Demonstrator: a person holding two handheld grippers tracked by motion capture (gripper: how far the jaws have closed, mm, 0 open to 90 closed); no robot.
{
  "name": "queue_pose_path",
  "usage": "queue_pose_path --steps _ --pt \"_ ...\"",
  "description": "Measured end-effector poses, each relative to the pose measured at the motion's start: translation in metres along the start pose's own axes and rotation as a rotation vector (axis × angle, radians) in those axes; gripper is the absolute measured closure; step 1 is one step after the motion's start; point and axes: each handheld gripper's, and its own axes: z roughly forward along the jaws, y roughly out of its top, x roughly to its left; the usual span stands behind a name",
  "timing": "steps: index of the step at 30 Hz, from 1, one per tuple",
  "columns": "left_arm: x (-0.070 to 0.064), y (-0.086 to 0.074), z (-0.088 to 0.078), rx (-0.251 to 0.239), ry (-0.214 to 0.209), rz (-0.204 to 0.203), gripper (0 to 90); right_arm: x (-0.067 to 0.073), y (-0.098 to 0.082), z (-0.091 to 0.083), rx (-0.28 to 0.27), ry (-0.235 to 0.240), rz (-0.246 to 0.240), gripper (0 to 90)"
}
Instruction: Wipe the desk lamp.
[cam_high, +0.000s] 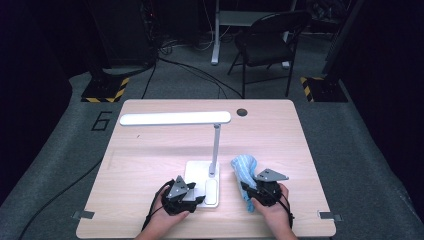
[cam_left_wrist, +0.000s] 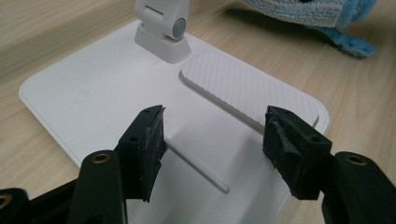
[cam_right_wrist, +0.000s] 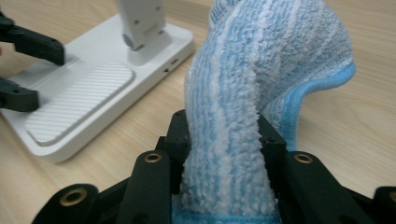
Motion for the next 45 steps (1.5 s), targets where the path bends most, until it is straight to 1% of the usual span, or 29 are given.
queue_pose_path --steps 1,3,4,5,7,8,9,14,15,17,19,20,24,25,28,29,30,32,33,34,35,36,37,38,39,40,41,44,45 --pt "0.000 0.000 0.000 0.000 0.001 0.007 38.6 -0.005 -0.002 -0.001 0.002 -0.005 0.010 65.3" --pt "0.000 0.000 0.000 -0.005 0.006 0.005 38.6 -0.012 -0.004 -0.003 0.006 -0.029 0.021 65.1" --pt "0.001 0.000 0.000 -0.001 -0.004 0.008 38.6 -0.016 -0.005 -0.004 0.000 -0.041 0.022 65.1" --pt "0.001 0.000 0.000 0.000 -0.005 0.005 38.6 -0.020 -0.006 -0.005 0.001 -0.055 0.032 65.0" --pt "0.001 0.000 0.000 -0.002 -0.009 -0.002 38.6 -0.027 -0.007 -0.008 0.007 -0.064 0.051 64.9" --pt "0.001 0.000 0.000 -0.002 -0.010 -0.001 38.6 -0.029 -0.009 -0.009 0.007 -0.077 0.060 64.8" --pt "0.001 0.000 0.000 -0.001 -0.010 -0.001 38.6 -0.032 -0.010 -0.010 0.003 -0.086 0.058 64.7" --pt "0.002 0.000 0.000 0.000 -0.007 0.004 38.5 -0.041 -0.013 -0.015 0.008 -0.121 0.075 64.4" --pt "0.002 0.000 0.000 0.000 -0.009 -0.001 38.5 -0.044 -0.014 -0.015 0.010 -0.123 0.065 64.3" --pt "0.002 0.000 0.000 0.000 -0.010 0.000 38.6 -0.047 -0.017 -0.015 0.018 -0.135 0.088 64.1" --pt "0.002 0.000 0.000 0.000 -0.010 -0.001 38.6 -0.049 -0.018 -0.014 0.032 -0.138 0.095 63.6" --pt "0.002 0.000 0.000 0.001 -0.008 0.005 38.6 -0.050 -0.019 -0.013 0.038 -0.137 0.086 63.1" --pt "0.002 0.000 0.000 0.001 -0.008 0.006 38.5 -0.047 -0.020 -0.011 0.049 -0.143 0.068 59.0" --pt "0.002 0.000 0.000 0.000 -0.009 0.006 38.5 -0.047 -0.019 -0.010 0.041 -0.150 0.060 57.3" --pt "0.002 0.000 0.000 -0.002 -0.012 0.006 38.4 -0.045 -0.018 -0.013 0.033 -0.148 0.069 51.8" --pt "0.002 0.000 0.000 -0.001 -0.014 0.010 38.3 -0.045 -0.018 -0.014 0.013 -0.156 0.065 49.2" --pt "0.001 0.000 0.000 -0.003 -0.017 0.005 38.3 -0.044 -0.017 -0.016 -0.001 -0.165 0.067 47.9" --pt "0.002 0.000 -0.001 0.001 -0.019 0.011 38.2 -0.042 -0.013 -0.021 -0.034 -0.168 0.068 47.3" --pt "0.002 0.000 -0.001 -0.002 -0.008 0.020 38.2 -0.041 -0.012 -0.023 -0.041 -0.173 0.066 47.1" --pt "0.003 0.000 -0.003 0.006 -0.011 0.016 38.3 -0.039 -0.011 -0.026 -0.050 -0.174 0.068 47.0" --pt "0.003 0.000 -0.004 0.003 -0.017 -0.002 38.5 -0.037 -0.009 -0.028 -0.071 -0.174 0.060 47.0" --pt "0.004 0.000 -0.005 0.000 -0.017 -0.005 39.0 -0.035 -0.008 -0.030 -0.082 -0.172 0.051 47.1" --pt "0.004 0.000 -0.007 -0.005 -0.015 -0.018 39.4 -0.032 -0.006 -0.032 -0.084 -0.166 0.057 47.0" --pt "0.006 0.000 -0.009 -0.001 -0.006 -0.010 39.5 -0.030 -0.005 -0.032 -0.097 -0.165 0.049 47.1" --pt "0.005 -0.001 -0.010 -0.008 -0.004 -0.033 39.4 -0.027 -0.004 -0.033 -0.100 -0.153 0.042 47.1" --pt "0.007 -0.001 -0.012 -0.003 0.002 -0.027 39.3 -0.024 -0.002 -0.033 -0.105 -0.143 0.037 47.1" --pt "0.007 -0.001 -0.013 0.000 0.004 -0.042 39.1 -0.020 -0.001 -0.033 -0.108 -0.129 0.039 47.1" --pt "0.009 0.000 -0.016 0.021 0.021 -0.046 38.3 -0.010 0.005 -0.029 -0.115 -0.098 0.016 47.3" --pt "0.009 0.001 -0.018 0.033 0.029 -0.035 38.2 -0.006 0.008 -0.026 -0.107 -0.088 0.004 47.6"
